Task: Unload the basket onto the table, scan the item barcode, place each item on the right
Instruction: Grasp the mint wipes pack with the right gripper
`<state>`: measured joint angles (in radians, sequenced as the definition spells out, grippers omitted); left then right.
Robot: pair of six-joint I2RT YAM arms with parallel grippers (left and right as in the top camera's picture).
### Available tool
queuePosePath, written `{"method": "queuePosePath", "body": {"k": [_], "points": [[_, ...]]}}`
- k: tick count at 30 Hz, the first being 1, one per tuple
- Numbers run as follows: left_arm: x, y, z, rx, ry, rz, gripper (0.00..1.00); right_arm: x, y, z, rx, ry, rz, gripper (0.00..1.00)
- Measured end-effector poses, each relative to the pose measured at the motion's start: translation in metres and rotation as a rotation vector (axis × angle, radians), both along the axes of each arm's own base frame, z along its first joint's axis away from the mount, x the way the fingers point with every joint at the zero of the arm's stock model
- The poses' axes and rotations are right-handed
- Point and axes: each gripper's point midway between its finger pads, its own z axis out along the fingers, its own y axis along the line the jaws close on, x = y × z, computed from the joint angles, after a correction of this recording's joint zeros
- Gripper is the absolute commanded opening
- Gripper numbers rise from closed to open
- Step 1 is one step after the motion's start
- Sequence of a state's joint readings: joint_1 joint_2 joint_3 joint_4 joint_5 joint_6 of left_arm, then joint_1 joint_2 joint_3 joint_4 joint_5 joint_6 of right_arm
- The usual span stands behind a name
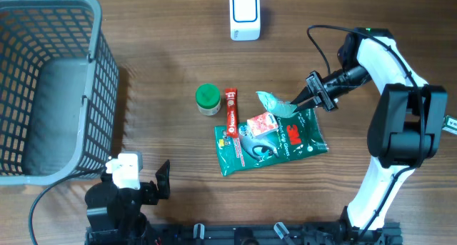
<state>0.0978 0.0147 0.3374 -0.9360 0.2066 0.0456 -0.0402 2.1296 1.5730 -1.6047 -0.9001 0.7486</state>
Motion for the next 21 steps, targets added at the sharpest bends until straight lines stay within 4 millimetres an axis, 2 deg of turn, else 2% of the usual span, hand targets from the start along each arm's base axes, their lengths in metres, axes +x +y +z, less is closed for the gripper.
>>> {"method": "queuePosePath", "body": {"k": [2,6,9,14,16,21], "points": [[0.000,0.000,0.000,0.000,0.000,0.000,1.00,0.001,0.001,0.001,-0.028,0.086,-0.060,0.04],[0.000,0.000,0.000,0.000,0.000,0.000,1.00,0.003,0.001,0.000,-0.166,0.440,-0.299,0.04],[0.000,0.000,0.000,0.000,0.000,0.000,1.00,0.018,0.001,-0.008,-0.266,0.683,-0.523,0.05],[0.000,0.000,0.000,0.000,0.000,0.000,1.00,0.056,0.005,-0.013,-0.205,0.715,-0.685,0.04],[0.000,0.000,0.000,0.000,0.000,0.000,1.00,0.051,0.006,-0.003,-0.179,0.805,-0.699,0.05],[0.000,0.000,0.000,0.000,0.000,0.000,1.00,0.020,0.004,0.018,-0.220,1.080,-0.707,0.04]]}}
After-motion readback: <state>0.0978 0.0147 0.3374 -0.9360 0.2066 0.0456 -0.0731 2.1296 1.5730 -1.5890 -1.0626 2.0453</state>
